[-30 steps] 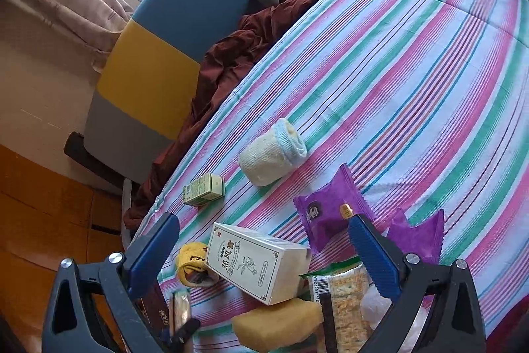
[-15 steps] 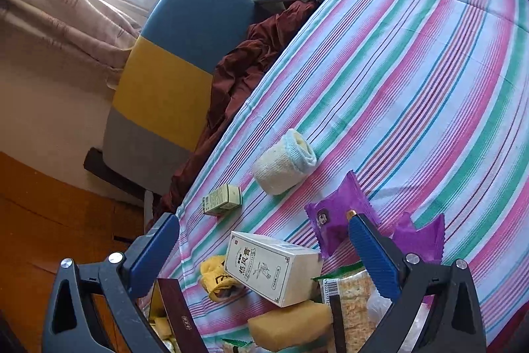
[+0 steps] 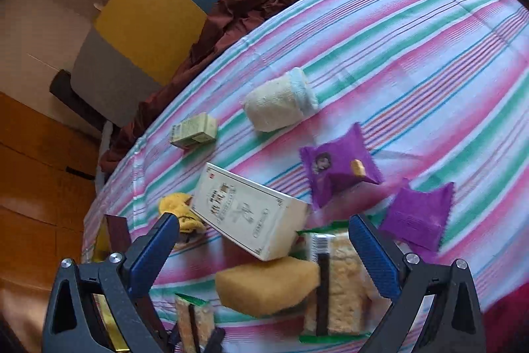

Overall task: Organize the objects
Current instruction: 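Lift the cracker packet with the left tool while the right tool approaches the yellow sponge block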

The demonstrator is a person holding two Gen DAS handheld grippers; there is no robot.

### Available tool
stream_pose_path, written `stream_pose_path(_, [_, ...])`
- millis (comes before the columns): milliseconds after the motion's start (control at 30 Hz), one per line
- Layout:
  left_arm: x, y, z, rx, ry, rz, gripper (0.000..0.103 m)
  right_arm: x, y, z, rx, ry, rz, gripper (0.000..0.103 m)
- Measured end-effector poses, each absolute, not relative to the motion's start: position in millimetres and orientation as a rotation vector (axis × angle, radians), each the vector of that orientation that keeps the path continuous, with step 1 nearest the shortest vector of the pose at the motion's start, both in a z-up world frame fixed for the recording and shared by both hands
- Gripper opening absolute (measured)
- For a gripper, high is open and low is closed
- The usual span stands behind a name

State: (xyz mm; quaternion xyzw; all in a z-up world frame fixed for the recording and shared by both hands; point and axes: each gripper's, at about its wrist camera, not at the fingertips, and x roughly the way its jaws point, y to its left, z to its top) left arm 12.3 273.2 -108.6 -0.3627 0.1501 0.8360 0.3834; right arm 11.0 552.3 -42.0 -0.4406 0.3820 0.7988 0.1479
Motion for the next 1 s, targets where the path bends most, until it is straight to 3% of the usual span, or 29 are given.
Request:
stream_pose_path(167, [10, 271, -109, -0.924, 0.351, 2.119, 0.048, 38, 551, -36, -1.374, 0.812, 2.164, 0.102])
stream_pose_path(333, [9, 270, -109, -0.924, 0.335, 2.109, 0.048, 43, 549, -49, -1.374, 0.709, 2.067, 0.099])
stream_pose_path(467, [9, 268, -109, -0.920, 0.334, 2.103, 0.048, 19, 506, -46, -1.439, 0.439, 2.178, 0.097])
stream_pose_path(700, [9, 267, -109, -0.919, 0.328, 2.098, 0.048, 9, 487, -13, -1.414, 0.497, 2.346, 0.093])
stream_pose_path(733, [9, 267, -109, -0.919, 0.327, 2.098, 0.048, 12, 490, -17, -1.438, 0.522, 2.329, 0.091])
stream_pose_path(833, [8, 267, -109, -0.919, 0.325, 2.097, 0.048, 31, 495, -33, -1.503, 0.654, 2.279, 0.070])
stream_pose_path(1000, [8, 266, -109, -0.921, 0.316, 2.094, 0.048, 50, 507, -56, -1.523, 0.723, 2.141, 0.069])
